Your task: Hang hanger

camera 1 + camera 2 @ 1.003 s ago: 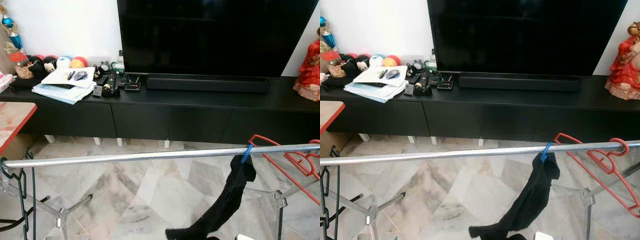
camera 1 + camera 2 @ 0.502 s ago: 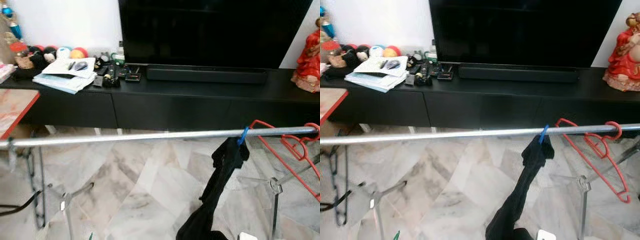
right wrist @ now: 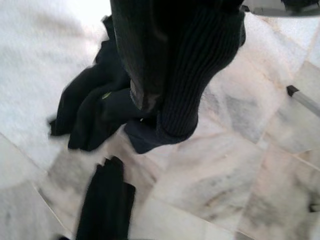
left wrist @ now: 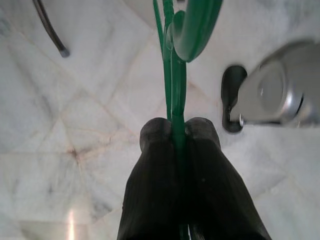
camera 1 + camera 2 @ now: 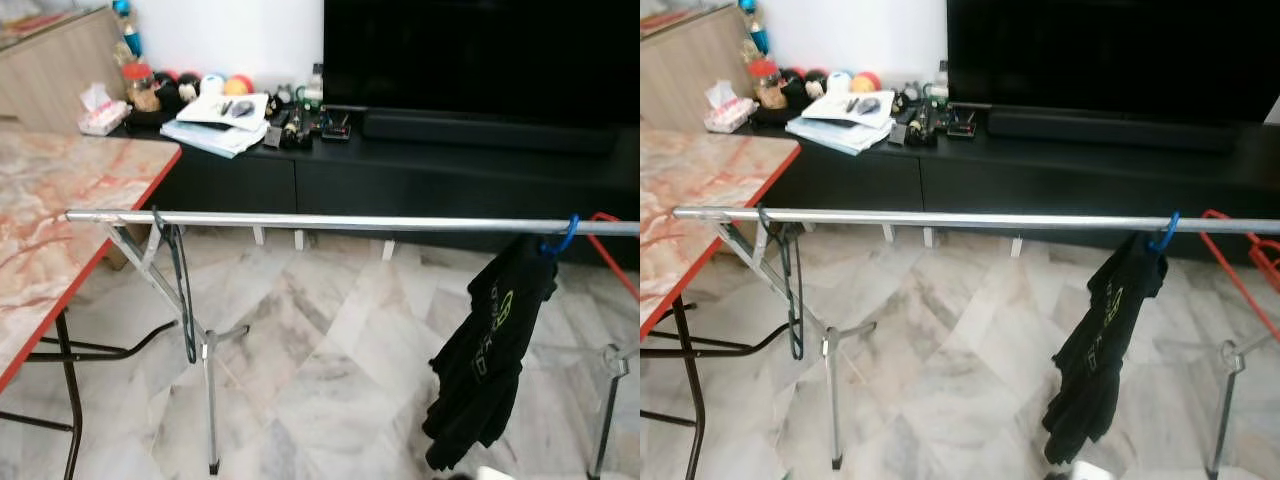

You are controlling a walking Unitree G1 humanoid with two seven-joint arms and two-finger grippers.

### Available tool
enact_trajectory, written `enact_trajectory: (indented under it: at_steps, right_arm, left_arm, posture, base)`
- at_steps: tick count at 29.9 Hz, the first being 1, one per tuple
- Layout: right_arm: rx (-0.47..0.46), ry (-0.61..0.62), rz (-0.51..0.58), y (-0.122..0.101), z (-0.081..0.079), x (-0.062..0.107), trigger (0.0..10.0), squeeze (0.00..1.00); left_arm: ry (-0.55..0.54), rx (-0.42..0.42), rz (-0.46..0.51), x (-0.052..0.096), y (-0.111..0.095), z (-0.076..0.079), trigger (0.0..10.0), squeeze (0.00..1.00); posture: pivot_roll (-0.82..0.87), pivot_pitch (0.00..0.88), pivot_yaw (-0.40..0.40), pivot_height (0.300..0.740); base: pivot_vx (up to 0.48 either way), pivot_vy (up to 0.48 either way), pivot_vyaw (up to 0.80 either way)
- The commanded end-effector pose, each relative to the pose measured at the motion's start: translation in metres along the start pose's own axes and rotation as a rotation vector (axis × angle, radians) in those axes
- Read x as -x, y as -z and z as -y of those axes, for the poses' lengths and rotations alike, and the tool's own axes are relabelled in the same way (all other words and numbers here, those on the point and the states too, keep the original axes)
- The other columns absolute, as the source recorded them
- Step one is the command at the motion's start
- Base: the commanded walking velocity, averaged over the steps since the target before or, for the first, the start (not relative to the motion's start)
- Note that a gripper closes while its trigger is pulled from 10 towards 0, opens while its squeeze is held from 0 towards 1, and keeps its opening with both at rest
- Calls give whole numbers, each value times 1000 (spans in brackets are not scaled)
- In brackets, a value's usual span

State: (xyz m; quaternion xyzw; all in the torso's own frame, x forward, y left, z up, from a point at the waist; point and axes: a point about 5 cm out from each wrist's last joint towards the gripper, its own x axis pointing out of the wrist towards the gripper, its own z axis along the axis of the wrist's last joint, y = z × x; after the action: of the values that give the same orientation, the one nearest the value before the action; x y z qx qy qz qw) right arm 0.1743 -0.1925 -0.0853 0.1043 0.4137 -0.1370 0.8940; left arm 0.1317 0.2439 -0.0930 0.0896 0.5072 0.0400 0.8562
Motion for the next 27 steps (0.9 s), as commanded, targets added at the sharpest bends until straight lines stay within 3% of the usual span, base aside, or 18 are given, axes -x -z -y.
enact_trajectory:
  at_steps: [1,27]
  right_arm:
    - [0,33,4,1,12,1,10000,0]
    - [5,34,9,-2,12,0,10000,0]
  left_arm:
    - [18,-11,-27,1,8,6,10000,0]
    - [22,4,-27,1,8,8,10000,0]
  posture:
    - [64,42,18,740]
    - [67,56,11,740]
  base:
    - [-311,0,0]
    - [-325,0,0]
